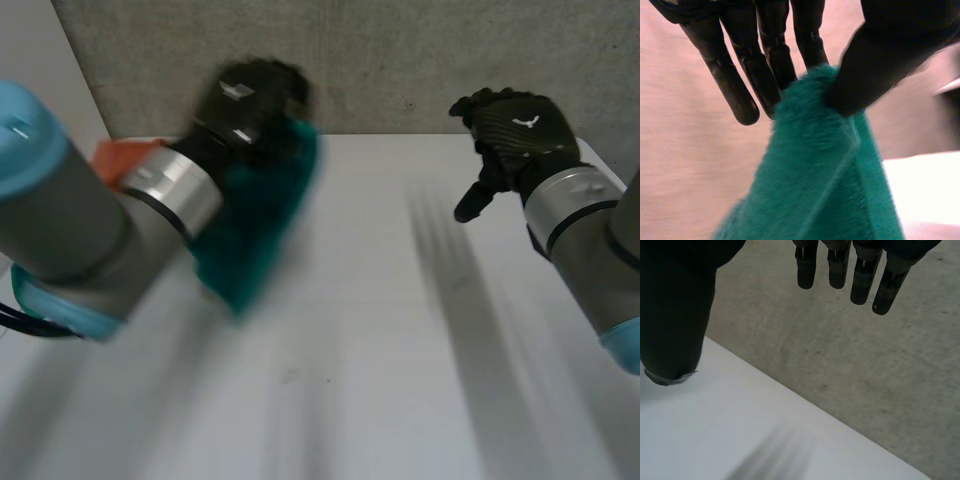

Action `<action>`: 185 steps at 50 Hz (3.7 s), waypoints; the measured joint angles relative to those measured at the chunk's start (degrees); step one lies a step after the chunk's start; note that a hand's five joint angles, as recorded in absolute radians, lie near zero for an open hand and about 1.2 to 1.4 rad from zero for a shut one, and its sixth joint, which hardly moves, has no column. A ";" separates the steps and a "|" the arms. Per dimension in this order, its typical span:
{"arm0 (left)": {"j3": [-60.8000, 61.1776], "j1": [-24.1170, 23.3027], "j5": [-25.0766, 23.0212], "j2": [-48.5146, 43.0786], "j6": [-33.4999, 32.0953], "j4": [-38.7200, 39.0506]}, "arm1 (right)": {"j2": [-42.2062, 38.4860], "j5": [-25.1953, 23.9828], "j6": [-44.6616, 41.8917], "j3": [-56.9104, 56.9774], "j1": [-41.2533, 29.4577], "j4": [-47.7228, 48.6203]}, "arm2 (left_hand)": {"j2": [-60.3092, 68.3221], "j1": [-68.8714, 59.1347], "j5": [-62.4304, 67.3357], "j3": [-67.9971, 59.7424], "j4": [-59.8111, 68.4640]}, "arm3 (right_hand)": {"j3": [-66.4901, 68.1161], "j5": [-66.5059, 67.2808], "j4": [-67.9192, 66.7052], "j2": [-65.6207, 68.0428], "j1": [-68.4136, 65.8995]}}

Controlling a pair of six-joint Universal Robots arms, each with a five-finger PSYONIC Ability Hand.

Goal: Fold the laundry.

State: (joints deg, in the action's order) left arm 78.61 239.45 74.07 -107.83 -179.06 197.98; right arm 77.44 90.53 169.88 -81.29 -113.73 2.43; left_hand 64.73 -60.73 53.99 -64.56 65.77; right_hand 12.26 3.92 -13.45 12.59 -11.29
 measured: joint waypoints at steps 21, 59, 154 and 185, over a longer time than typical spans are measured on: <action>-1.17 2.71 0.66 -3.24 3.20 -4.65 | -0.66 -3.67 -6.71 0.77 2.30 -2.06 | -52.63 49.02 -51.44 52.01 -53.73 | 0.00 0.00 0.00 0.00 0.00; 21.02 22.38 0.38 4.30 -15.07 -9.46 | -27.24 -6.17 -6.31 0.42 -11.10 6.55 | -52.63 49.02 -51.44 52.00 -53.73 | 11.49 9.60 -10.72 10.46 -8.79; 23.90 18.34 1.81 -4.37 -27.80 -14.09 | -13.75 -8.36 -15.94 -1.39 17.60 -0.76 | -40.66 36.82 -39.46 40.51 -41.45 | -0.03 0.05 0.07 -0.10 -0.23; 20.83 17.71 6.84 -12.49 -27.82 -5.34 | -12.40 -9.85 -16.96 -9.33 17.49 4.60 | -34.70 30.24 -37.96 34.40 -35.46 | -0.03 0.05 0.09 -0.10 -0.23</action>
State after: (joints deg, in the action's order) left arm 99.44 257.15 80.90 -120.32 -206.88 192.65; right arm 65.03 80.69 152.93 -90.62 -96.24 7.04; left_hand 30.03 -30.49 16.04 -30.15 30.31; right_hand 12.23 3.96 -13.36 12.49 -11.52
